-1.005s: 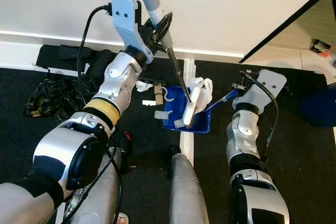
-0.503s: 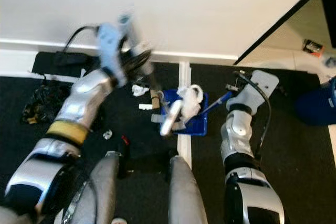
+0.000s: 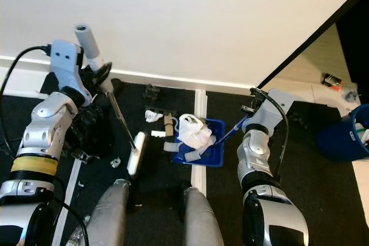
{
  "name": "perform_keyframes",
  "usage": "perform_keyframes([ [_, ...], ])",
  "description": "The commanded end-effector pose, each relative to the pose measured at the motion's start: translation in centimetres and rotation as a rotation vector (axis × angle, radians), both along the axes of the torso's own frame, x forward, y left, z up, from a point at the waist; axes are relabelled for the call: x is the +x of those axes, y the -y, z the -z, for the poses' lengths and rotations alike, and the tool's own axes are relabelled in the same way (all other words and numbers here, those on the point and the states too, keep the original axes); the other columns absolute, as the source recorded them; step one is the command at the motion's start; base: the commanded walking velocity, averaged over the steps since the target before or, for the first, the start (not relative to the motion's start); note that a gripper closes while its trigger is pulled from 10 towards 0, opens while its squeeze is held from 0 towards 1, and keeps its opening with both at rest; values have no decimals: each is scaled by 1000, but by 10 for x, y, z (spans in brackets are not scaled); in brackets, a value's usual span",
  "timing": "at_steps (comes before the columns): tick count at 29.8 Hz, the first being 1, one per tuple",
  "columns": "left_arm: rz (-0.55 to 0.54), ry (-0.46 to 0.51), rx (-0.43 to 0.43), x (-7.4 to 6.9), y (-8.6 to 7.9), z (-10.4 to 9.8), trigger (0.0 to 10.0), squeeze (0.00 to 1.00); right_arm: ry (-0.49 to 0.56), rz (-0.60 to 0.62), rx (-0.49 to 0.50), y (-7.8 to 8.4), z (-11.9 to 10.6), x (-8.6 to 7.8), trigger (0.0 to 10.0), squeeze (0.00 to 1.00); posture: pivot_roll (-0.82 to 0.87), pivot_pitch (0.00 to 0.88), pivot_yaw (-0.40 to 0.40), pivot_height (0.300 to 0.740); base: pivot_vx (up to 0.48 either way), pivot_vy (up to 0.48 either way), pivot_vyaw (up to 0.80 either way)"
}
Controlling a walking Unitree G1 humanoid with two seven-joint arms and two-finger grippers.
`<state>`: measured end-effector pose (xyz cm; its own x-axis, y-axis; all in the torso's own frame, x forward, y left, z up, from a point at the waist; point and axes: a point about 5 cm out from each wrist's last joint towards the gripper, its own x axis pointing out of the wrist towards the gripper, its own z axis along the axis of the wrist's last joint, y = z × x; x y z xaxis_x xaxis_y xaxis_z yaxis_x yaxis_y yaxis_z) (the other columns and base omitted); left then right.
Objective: Sweep floor
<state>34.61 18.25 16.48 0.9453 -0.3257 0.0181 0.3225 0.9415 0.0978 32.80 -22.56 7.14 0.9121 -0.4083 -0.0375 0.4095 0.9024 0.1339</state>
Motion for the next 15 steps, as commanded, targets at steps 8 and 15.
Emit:
perform_keyframes([
  [8, -103, -64, 101, -12, -16, 28, 10000, 0, -27, 153, 239, 29, 25, -23, 10000, 0, 116, 34, -28, 740, 0, 0, 0],
  [15, -156, -152, 148, -26, -35, 56, 10000, 0, -49, 204, 388, 52, 45, -45, 10000, 0, 121, 20, -17, 740, 0, 0, 0],
])
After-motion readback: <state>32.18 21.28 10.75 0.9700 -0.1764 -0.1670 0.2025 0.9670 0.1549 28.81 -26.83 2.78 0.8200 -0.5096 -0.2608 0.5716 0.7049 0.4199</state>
